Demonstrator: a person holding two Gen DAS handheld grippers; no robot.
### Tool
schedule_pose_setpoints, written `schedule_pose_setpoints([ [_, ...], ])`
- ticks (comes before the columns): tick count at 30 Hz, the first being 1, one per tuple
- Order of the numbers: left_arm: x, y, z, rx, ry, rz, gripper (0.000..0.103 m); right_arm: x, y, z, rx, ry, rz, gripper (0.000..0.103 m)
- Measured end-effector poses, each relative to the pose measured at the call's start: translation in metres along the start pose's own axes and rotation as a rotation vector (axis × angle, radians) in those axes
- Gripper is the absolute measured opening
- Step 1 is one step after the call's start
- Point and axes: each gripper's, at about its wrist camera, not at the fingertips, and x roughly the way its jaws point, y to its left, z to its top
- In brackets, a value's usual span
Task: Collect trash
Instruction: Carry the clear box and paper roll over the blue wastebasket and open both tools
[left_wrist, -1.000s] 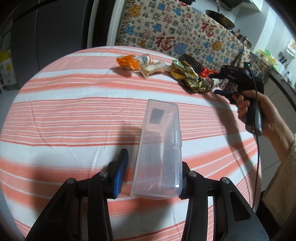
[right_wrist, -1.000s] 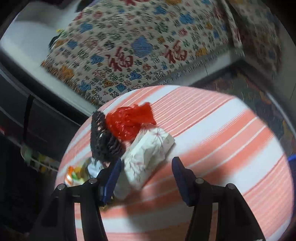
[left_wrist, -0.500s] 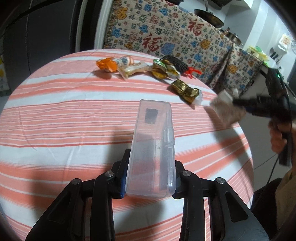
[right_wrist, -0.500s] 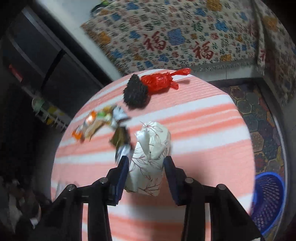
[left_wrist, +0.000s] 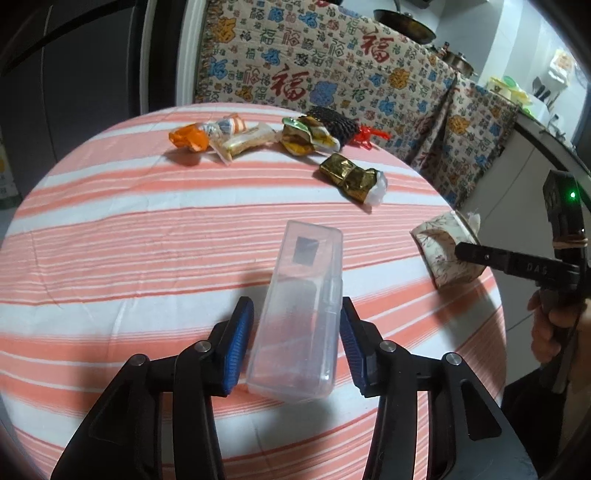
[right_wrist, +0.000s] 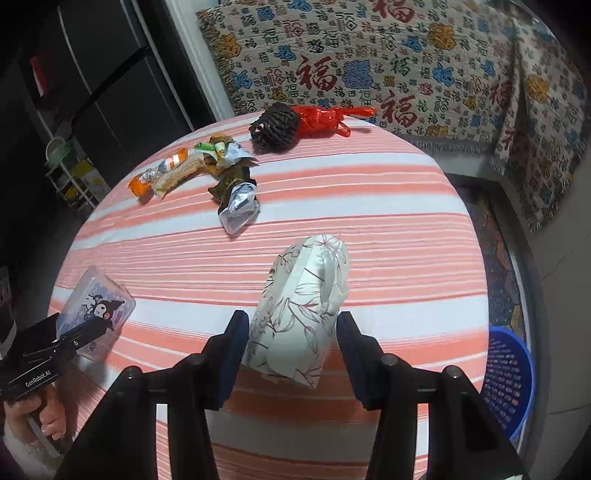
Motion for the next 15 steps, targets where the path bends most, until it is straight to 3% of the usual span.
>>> schedule_pose_setpoints([
  [1, 0.001, -0.001, 0.000, 0.009, 0.007, 0.003, 0.035, -0.001, -0.003, 0.000, 0.021, -0.001, 0.012, 0.046],
  [4, -0.002, -0.002, -0.001, 0.019, 0.005, 0.010, 0.034, -0.001, -0.001, -0.003, 0.006, 0.008, 0.004, 0.042],
  [10, -0.009, -0.013, 0.001, 0.016, -0.019, -0.019, 0.034, -0.025, 0.016, -0.014, -0.078, -0.062, -0.042, 0.042],
  [15, -0.008, -0.037, 0.010, 0.030, -0.029, -0.060, 0.034, -0.040, 0.008, -0.026, -0.071, -0.091, -0.066, 0.042],
])
